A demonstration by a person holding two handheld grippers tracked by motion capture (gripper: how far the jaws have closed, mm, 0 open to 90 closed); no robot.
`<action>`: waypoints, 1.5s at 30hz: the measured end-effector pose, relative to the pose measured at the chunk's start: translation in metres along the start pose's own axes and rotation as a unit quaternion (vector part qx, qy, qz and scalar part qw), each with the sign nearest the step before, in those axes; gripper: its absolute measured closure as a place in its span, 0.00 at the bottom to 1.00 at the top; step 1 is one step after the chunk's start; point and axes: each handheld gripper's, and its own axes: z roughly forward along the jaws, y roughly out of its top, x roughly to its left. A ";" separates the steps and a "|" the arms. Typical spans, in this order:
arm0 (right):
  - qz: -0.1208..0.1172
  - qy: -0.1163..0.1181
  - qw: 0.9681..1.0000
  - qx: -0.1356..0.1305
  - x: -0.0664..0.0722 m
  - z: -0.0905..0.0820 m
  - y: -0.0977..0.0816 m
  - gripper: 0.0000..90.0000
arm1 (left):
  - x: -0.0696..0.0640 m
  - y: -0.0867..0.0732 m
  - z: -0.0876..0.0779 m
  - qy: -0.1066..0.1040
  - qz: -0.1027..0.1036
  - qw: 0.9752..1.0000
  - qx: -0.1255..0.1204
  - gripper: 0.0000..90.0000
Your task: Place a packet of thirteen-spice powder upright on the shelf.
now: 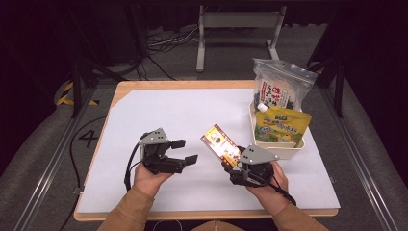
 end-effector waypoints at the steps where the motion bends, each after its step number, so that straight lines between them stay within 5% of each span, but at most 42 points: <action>1: -0.001 0.001 1.000 -0.002 0.001 0.000 0.001 0.36 | 0.000 0.000 0.001 -0.002 -0.004 1.000 -0.003 0.26; 7: -0.010 0.004 1.000 -0.010 0.009 0.003 0.003 0.36 | -0.002 0.002 0.007 -0.016 -0.023 1.000 -0.006 0.24; 19: -0.026 0.004 0.999 -0.018 0.019 0.006 0.005 0.36 | -0.013 0.002 0.023 -0.026 -0.011 0.999 0.022 0.28; 28: -0.037 -0.001 0.999 -0.013 0.024 0.009 0.004 0.36 | -0.013 0.002 0.025 -0.033 -0.011 0.999 0.026 0.43; 45: -0.039 -0.010 0.999 -0.008 0.031 0.013 0.002 0.35 | -0.013 0.001 0.027 -0.045 -0.028 0.998 0.025 0.43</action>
